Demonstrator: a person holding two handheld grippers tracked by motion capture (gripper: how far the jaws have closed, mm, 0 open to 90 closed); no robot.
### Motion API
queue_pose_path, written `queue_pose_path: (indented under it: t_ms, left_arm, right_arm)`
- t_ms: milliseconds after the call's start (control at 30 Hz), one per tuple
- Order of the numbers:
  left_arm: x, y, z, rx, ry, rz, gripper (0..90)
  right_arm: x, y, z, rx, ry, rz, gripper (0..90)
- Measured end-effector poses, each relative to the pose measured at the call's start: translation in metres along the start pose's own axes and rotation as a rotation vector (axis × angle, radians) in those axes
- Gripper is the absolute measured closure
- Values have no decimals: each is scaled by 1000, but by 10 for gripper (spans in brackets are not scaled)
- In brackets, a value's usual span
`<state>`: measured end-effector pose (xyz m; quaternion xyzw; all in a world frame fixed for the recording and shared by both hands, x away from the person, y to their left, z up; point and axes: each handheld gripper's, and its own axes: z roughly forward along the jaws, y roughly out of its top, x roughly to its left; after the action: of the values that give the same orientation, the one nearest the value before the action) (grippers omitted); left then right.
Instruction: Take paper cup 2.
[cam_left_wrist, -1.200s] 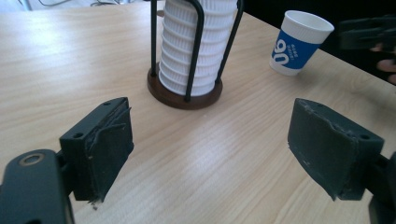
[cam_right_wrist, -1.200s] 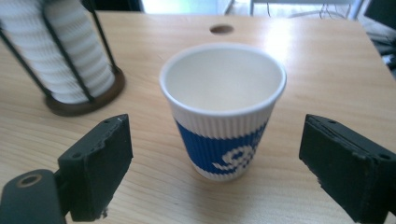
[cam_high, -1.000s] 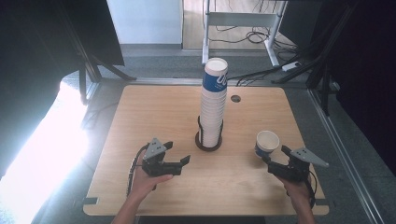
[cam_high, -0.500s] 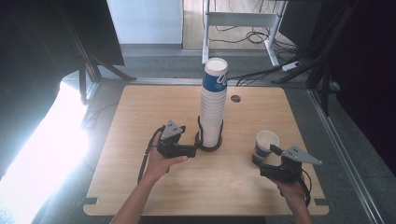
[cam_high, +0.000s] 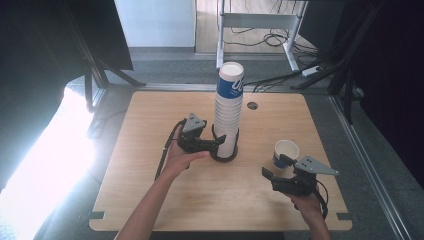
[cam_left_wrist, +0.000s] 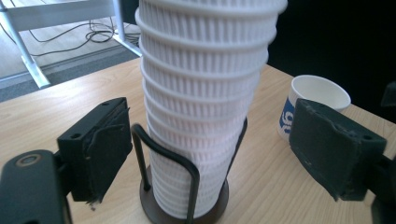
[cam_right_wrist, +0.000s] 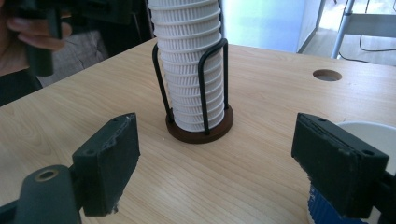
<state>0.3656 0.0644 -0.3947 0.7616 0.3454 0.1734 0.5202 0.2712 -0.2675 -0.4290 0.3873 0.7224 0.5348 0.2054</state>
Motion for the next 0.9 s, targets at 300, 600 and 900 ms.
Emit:
queue_pose_path:
  t_ms: [300,600,900]
  left_arm:
    - [5,12,18,-3,-12,18,93]
    - [4,19,38,-4,-25,30,54]
    - [5,21,46,-25,0,25,115]
  right_arm:
    - [5,1,2,1,12,-20,155]
    - [8,0,6,13,30,-22,157]
    - [7,1,5,5,31,-25,160]
